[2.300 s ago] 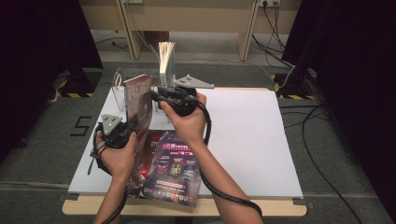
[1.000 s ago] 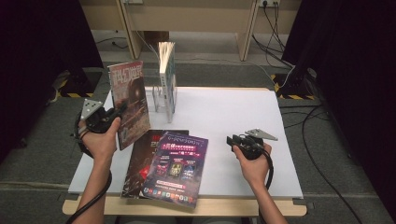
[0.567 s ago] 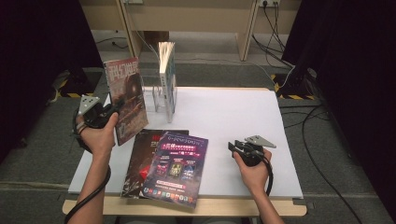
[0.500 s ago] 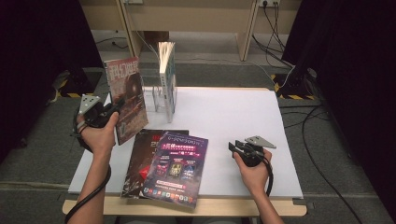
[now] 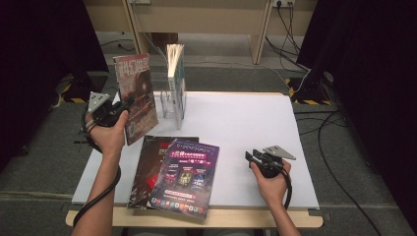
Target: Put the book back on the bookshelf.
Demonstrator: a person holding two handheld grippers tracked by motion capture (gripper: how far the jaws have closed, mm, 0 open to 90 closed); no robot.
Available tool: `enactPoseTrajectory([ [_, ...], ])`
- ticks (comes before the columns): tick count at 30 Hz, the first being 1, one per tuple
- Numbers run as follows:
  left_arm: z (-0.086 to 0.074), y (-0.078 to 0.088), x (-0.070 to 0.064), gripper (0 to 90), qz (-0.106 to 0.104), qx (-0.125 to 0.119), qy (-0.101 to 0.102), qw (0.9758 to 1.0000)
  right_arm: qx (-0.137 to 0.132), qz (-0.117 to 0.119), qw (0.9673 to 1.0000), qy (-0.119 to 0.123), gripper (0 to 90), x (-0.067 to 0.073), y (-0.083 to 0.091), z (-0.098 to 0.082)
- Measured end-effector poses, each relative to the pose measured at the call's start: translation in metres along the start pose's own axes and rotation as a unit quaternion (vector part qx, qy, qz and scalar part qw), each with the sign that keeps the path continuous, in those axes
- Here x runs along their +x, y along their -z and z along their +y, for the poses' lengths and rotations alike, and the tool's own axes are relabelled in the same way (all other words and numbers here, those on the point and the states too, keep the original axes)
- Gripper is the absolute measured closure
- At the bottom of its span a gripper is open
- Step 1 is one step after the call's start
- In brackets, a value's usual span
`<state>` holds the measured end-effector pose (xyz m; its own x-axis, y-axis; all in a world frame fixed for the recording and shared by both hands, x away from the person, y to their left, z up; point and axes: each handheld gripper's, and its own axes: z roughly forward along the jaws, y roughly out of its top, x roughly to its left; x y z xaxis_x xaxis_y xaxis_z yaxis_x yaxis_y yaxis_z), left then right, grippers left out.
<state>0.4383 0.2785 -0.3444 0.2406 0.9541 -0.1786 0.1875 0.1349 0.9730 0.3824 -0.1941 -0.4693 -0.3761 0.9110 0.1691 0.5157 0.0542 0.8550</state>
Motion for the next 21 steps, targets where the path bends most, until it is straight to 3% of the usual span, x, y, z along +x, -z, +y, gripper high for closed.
enactPoseTrajectory([
  [21,0.01,-0.03,0.0,83.9,0.014,-0.011,-0.012,0.9998,0.001,0.001,1.0,-0.002,63.5,0.004,0.001,0.001],
])
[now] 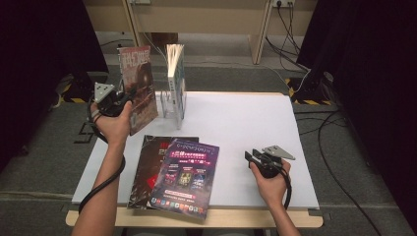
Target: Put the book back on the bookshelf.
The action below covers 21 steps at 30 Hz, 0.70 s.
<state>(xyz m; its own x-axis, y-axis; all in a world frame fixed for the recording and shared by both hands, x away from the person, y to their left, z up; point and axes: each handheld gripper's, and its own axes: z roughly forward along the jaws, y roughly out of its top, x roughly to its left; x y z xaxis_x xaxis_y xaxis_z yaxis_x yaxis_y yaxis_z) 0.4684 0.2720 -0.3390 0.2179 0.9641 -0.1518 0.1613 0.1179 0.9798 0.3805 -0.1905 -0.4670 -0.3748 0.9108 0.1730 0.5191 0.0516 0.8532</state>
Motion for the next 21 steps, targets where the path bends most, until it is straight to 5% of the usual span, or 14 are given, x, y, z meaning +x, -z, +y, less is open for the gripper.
enactPoseTrajectory([
  [21,-0.003,-0.044,0.001,83.8,0.021,-0.003,-0.014,0.9997,0.003,0.002,1.0,0.009,63.5,0.0,-0.001,-0.001],
])
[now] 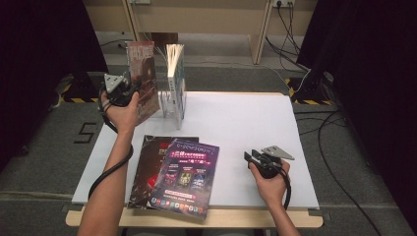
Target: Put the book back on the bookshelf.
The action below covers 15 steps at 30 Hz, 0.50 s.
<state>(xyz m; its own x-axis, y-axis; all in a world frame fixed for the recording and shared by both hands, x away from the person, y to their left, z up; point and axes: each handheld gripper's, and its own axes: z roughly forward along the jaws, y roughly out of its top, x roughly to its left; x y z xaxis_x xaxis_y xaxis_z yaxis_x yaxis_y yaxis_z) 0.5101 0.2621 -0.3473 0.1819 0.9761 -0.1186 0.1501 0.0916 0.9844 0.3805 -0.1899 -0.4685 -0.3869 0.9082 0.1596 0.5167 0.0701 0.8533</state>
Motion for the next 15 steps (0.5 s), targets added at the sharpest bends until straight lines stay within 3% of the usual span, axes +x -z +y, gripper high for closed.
enactPoseTrajectory([
  [4,-0.003,-0.008,-0.003,83.8,-0.002,0.006,-0.006,1.0,0.005,0.002,1.0,0.005,63.6,0.0,-0.002,-0.001],
  [10,-0.009,-0.017,-0.006,83.8,0.011,0.0,-0.018,0.9998,0.007,0.005,1.0,0.005,63.7,0.001,-0.002,-0.001],
  [15,-0.014,-0.023,-0.002,83.8,0.018,-0.002,-0.022,0.9996,0.006,0.005,0.9999,0.007,63.8,0.001,-0.001,-0.002],
])
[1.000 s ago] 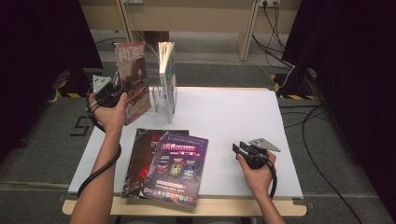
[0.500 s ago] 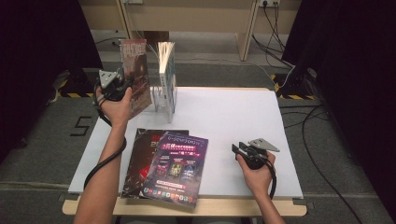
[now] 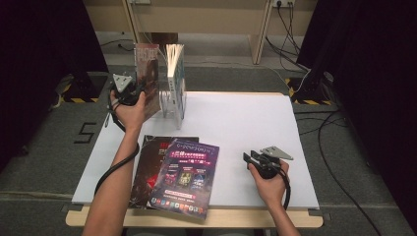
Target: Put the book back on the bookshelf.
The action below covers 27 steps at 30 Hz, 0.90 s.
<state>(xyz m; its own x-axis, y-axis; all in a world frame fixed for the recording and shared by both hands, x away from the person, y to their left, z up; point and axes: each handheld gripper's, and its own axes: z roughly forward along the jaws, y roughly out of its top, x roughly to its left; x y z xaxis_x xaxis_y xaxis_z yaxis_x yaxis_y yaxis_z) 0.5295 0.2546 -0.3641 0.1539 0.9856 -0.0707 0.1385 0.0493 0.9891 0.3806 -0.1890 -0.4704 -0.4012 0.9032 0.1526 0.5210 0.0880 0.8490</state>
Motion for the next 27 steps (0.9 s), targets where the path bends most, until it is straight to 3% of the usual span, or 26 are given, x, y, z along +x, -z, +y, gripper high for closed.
enactPoseTrajectory([
  [8,-0.012,0.002,0.014,83.5,0.009,-0.007,-0.004,0.9999,0.001,0.005,1.0,-0.002,64.0,0.001,-0.001,0.0],
  [11,-0.014,0.008,0.019,83.4,0.009,-0.004,-0.015,0.9998,0.004,0.006,1.0,-0.004,64.1,0.002,-0.002,-0.001],
  [21,-0.022,0.038,0.033,82.8,0.001,0.05,-0.036,0.9981,0.006,0.009,0.9999,-0.001,64.1,0.005,-0.002,-0.001],
  [27,-0.036,0.059,0.041,81.8,-0.007,0.079,-0.021,0.9966,0.007,0.009,0.9999,0.001,64.0,0.005,-0.002,0.0],
])
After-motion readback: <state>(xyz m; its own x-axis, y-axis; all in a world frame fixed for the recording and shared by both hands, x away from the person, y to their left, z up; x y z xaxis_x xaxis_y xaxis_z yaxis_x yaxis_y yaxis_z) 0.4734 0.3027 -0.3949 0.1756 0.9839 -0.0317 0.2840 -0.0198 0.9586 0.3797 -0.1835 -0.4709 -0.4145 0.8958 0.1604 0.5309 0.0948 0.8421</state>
